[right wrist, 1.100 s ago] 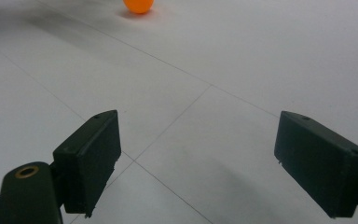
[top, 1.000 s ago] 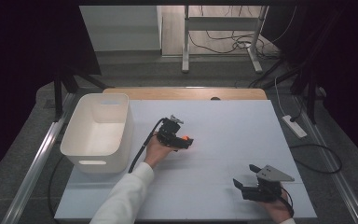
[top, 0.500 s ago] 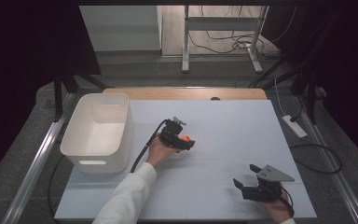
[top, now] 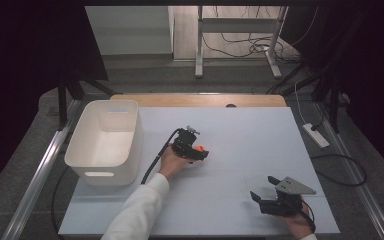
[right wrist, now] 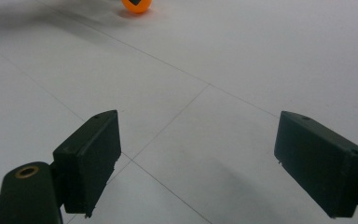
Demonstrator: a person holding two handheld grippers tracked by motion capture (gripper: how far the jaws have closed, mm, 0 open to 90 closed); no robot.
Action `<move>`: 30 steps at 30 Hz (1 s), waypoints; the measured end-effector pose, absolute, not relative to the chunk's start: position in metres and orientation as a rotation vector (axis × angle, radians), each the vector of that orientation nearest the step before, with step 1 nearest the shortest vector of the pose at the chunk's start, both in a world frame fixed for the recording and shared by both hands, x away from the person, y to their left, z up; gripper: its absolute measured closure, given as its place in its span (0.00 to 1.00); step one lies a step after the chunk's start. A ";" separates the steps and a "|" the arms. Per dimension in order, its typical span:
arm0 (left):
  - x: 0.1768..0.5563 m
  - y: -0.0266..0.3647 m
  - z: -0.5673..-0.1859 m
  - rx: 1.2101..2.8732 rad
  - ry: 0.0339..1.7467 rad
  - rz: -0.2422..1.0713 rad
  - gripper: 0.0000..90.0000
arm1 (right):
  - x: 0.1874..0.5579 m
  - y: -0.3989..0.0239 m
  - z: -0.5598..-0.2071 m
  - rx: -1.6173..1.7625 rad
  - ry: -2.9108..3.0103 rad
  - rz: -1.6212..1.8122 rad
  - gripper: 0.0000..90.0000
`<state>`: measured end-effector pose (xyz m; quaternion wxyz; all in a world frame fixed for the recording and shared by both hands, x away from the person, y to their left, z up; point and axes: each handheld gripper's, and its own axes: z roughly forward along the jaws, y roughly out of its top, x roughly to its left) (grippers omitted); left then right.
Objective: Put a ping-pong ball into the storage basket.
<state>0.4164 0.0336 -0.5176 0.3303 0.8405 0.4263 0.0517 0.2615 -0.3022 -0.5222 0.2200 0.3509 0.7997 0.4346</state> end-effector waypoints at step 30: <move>0.415 0.039 -0.513 2.188 1.094 0.165 0.56 | 0.262 -0.303 -0.523 0.975 2.207 1.196 0.16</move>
